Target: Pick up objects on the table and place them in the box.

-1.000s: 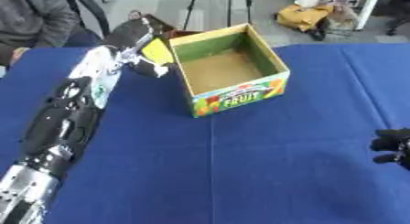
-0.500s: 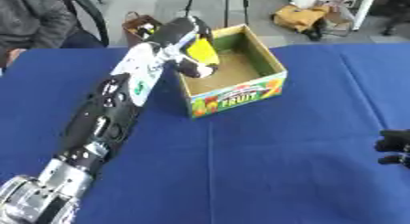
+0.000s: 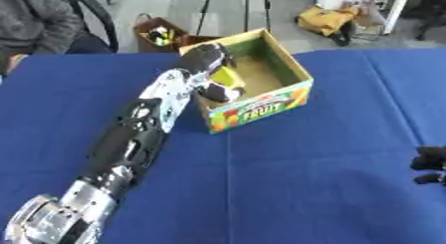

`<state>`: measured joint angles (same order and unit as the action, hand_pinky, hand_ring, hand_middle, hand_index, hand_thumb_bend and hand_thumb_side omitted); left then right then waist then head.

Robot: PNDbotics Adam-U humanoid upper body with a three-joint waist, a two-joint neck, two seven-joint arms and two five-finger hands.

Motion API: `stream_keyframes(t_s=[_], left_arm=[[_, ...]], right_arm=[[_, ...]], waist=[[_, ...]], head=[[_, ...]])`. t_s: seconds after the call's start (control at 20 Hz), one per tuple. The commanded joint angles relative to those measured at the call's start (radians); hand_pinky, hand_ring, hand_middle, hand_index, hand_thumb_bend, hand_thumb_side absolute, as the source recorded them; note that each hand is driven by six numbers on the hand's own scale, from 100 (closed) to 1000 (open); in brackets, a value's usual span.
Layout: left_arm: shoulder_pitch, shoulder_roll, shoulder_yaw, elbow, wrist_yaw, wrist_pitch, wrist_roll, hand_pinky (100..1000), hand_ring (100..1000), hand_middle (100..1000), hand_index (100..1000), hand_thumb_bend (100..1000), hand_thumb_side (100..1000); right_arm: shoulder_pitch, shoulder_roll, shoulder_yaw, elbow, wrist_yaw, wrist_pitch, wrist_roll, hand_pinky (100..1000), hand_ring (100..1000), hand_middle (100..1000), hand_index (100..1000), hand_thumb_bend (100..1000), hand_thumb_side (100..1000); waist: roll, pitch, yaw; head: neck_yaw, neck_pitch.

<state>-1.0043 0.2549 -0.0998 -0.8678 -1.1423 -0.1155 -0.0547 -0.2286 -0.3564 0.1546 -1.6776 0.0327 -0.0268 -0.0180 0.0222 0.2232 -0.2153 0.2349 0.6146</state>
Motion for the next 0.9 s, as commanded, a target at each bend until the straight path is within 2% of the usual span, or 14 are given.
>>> stream_keyframes(t_s=[0.05, 0.1, 0.15, 0.2, 0.35, 0.45, 0.5, 0.6, 0.85, 0.9], left_arm=[[-0.017, 0.010, 0.012, -0.011, -0.046, -0.004, 0.046, 923, 910, 898, 920, 1000, 779], [-0.017, 0.008, 0.022, -0.019, -0.048, -0.003, 0.060, 931, 917, 907, 925, 1000, 799], [-0.017, 0.008, 0.031, -0.031, -0.045, -0.004, 0.075, 951, 939, 934, 942, 1000, 873], [-0.017, 0.008, 0.043, -0.047, -0.036, -0.007, 0.089, 953, 944, 939, 944, 1000, 891], [-0.008, 0.006, 0.085, -0.112, 0.003, -0.017, 0.132, 919, 931, 929, 923, 1000, 906], [0.010, -0.004, 0.118, -0.158, 0.031, -0.029, 0.161, 895, 915, 911, 900, 967, 914], [0.025, -0.014, 0.133, -0.181, 0.045, -0.036, 0.175, 843, 881, 880, 865, 812, 953], [0.065, -0.041, 0.152, -0.228, 0.074, -0.060, 0.204, 801, 852, 857, 849, 742, 960], [0.134, -0.055, 0.135, -0.293, 0.146, -0.087, 0.276, 801, 852, 857, 849, 742, 960], [0.138, -0.053, 0.129, -0.291, 0.160, -0.088, 0.290, 762, 825, 823, 825, 723, 969]], right_arm=[[-0.008, -0.012, -0.004, -0.008, -0.001, -0.002, 0.001, 598, 694, 612, 758, 100, 1000], [-0.008, -0.012, -0.004, -0.008, -0.001, -0.002, 0.001, 598, 694, 612, 758, 100, 1000], [-0.007, -0.011, -0.004, -0.007, -0.001, -0.002, 0.001, 598, 694, 612, 758, 100, 1000], [-0.007, -0.010, -0.005, -0.007, -0.001, -0.002, 0.001, 598, 694, 612, 758, 100, 1000], [-0.003, -0.009, -0.008, -0.006, -0.002, -0.002, -0.002, 598, 694, 611, 757, 100, 1000], [0.000, -0.008, -0.010, -0.005, -0.002, -0.002, -0.004, 598, 694, 611, 757, 100, 1000], [0.001, -0.007, -0.011, -0.004, -0.002, -0.002, -0.005, 598, 694, 611, 757, 100, 1000], [0.003, -0.005, -0.014, -0.003, -0.002, -0.001, -0.008, 597, 693, 611, 757, 100, 1000], [0.005, -0.005, -0.016, -0.001, -0.001, -0.002, -0.011, 597, 693, 611, 757, 100, 1000], [0.005, -0.005, -0.016, -0.001, -0.001, -0.002, -0.011, 597, 693, 610, 756, 100, 1000]], waist=[[-0.005, -0.017, 0.001], [-0.005, -0.017, 0.002], [-0.005, -0.018, 0.003], [-0.005, -0.019, 0.004], [-0.006, -0.022, 0.012], [-0.007, -0.024, 0.020], [-0.009, -0.024, 0.025], [-0.010, -0.025, 0.036], [-0.010, -0.027, 0.044], [-0.010, -0.026, 0.044]], head=[[0.000, -0.008], [0.000, -0.008], [-0.001, -0.008], [-0.002, -0.008], [-0.007, -0.006], [-0.013, -0.005], [-0.017, -0.004], [-0.024, -0.004], [-0.028, -0.004], [-0.029, -0.004]])
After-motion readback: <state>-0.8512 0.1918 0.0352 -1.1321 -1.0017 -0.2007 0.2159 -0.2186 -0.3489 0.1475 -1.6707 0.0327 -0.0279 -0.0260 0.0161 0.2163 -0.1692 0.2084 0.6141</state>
